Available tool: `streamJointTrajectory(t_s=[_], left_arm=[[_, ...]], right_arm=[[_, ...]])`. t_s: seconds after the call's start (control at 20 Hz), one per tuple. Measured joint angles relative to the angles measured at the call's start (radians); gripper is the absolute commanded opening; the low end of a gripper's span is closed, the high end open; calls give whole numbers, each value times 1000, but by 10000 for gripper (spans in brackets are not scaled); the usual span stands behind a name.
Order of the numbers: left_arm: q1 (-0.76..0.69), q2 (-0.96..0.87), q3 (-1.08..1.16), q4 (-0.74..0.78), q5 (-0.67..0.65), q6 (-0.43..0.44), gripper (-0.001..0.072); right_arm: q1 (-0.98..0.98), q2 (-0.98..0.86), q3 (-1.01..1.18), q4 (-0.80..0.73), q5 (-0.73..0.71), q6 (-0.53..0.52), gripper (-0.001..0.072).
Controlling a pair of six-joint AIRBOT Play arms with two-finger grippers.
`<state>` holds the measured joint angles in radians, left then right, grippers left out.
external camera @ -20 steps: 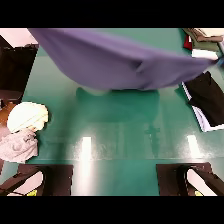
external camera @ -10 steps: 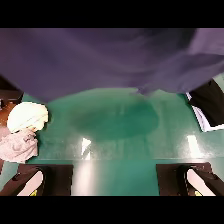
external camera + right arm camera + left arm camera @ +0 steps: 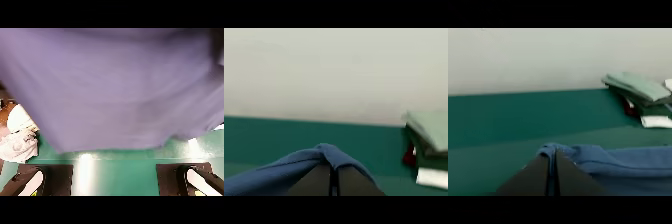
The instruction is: Fold the shirts.
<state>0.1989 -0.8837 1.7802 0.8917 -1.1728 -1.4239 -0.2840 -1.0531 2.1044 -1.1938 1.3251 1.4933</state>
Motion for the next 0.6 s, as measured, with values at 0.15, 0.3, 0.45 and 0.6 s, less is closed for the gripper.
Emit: streamJointTrajectory(t_s=[0.15,0.3,0.45,0.6], left_arm=[[-2,-93,-158,6,-46,0,25],[-23,-235,-259,10,-65,16,25],[-58,-383,-299,8,9,70,25],[-80,-501,-314,-16,169,104,25]], right_arm=[[0,-133,-114,-5,147,30,13],[6,-273,-241,-6,224,43,13],[25,-391,-334,-7,168,46,13],[57,-481,-377,-7,18,45,13]])
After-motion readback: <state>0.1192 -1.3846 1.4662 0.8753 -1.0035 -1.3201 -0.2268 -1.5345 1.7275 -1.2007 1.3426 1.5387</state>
